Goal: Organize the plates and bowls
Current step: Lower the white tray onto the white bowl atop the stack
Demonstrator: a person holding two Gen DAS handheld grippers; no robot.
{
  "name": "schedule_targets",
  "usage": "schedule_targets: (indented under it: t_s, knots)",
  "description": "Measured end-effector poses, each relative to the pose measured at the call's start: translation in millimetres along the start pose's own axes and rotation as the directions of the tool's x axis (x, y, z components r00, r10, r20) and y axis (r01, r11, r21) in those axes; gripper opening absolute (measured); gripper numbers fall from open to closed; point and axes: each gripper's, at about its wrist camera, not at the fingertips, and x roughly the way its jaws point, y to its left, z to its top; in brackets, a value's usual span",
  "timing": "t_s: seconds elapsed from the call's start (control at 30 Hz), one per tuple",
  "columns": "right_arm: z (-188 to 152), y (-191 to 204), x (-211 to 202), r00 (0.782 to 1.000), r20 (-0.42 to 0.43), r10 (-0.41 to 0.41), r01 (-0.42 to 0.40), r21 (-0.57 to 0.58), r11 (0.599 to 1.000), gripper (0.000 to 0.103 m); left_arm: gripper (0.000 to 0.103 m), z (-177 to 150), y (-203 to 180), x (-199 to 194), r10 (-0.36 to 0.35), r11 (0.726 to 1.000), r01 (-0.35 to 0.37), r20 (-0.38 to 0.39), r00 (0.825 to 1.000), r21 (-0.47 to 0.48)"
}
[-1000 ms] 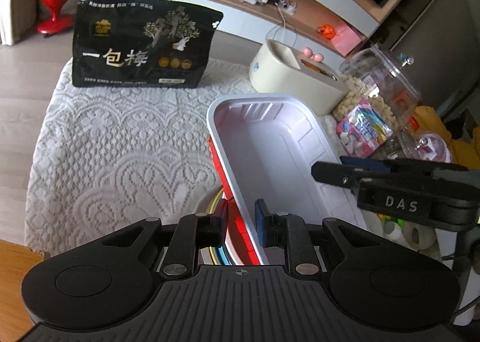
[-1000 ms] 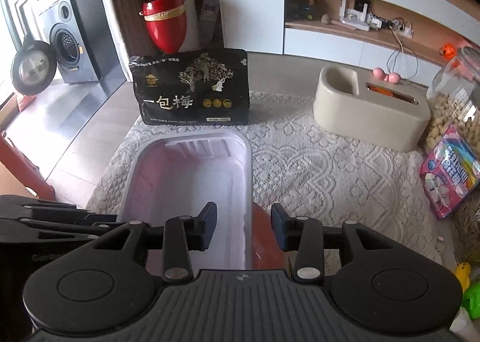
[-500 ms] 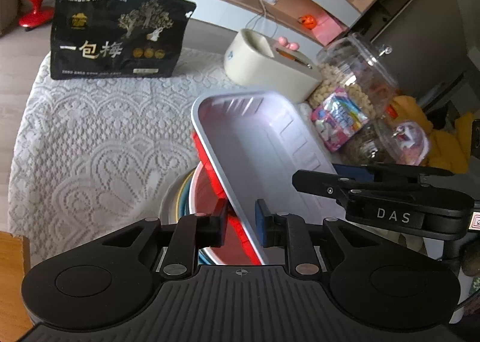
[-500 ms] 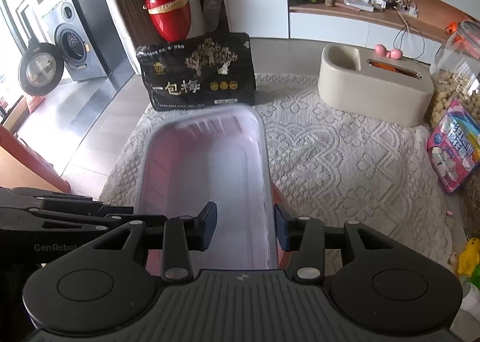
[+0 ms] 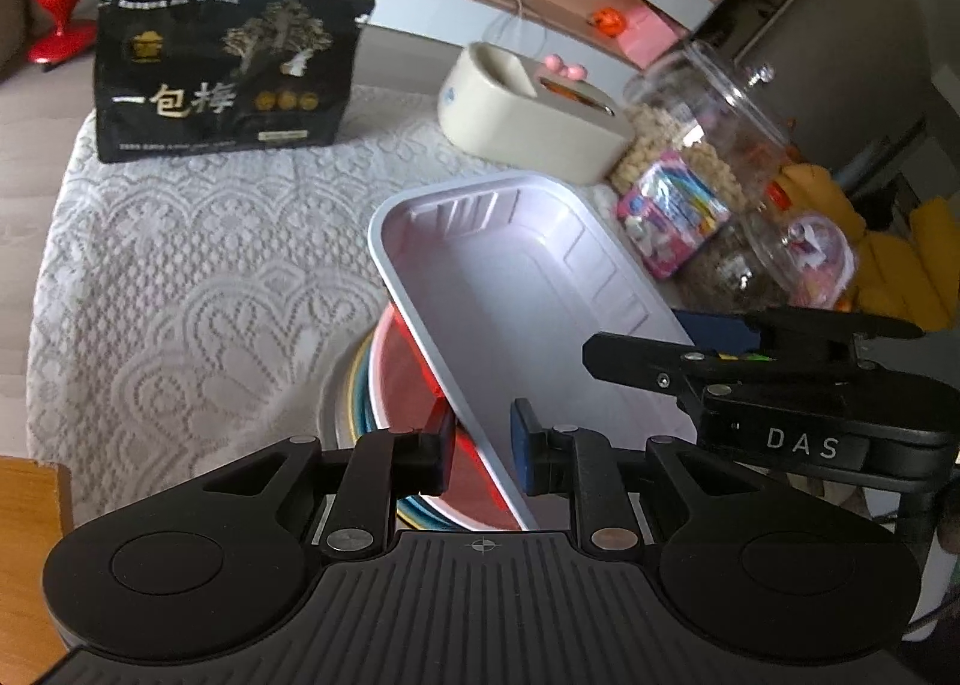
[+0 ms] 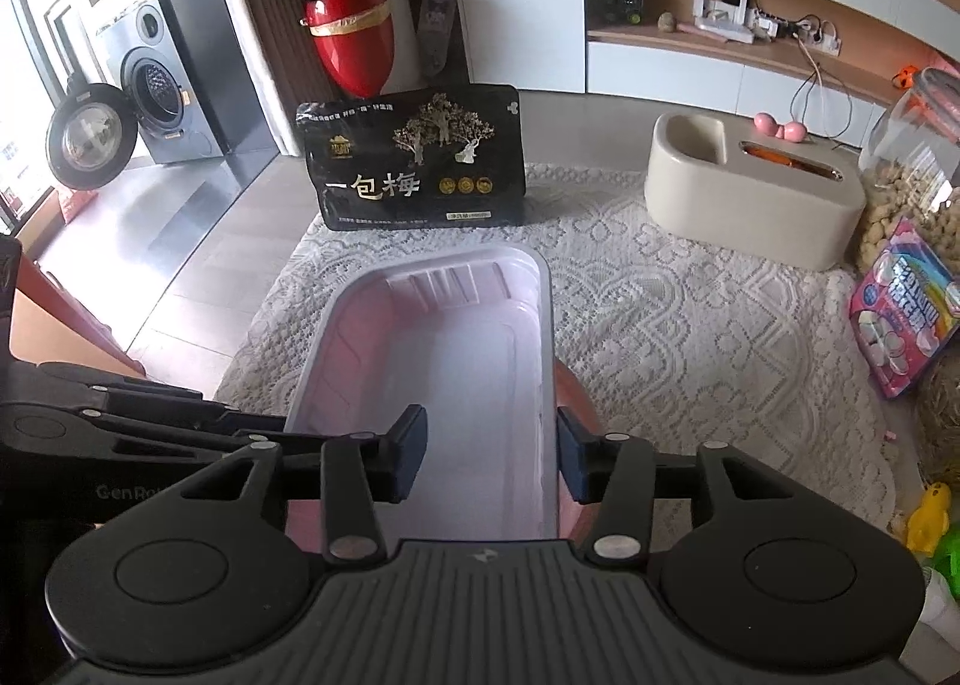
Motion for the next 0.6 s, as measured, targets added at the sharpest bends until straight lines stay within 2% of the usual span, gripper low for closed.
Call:
schedule_targets:
  t_s: [0.17,0.6]
  knots:
    - [-6.8,-6.8,10.4,0.999,-0.051,0.005,-0.004,0.020,1.000,0.048,0.022,-1.6,8.1,7.8,-0.008,1.000,0.007,-0.036,0.999,-0.030]
    - [-7.3,-11.9,6.3,0.999,-0.034,0.000,0.001,0.037,0.999,0.048,0.022,3.2,10.4,-7.6,-0.002,0.999,0.002,0.010,1.000,-0.042]
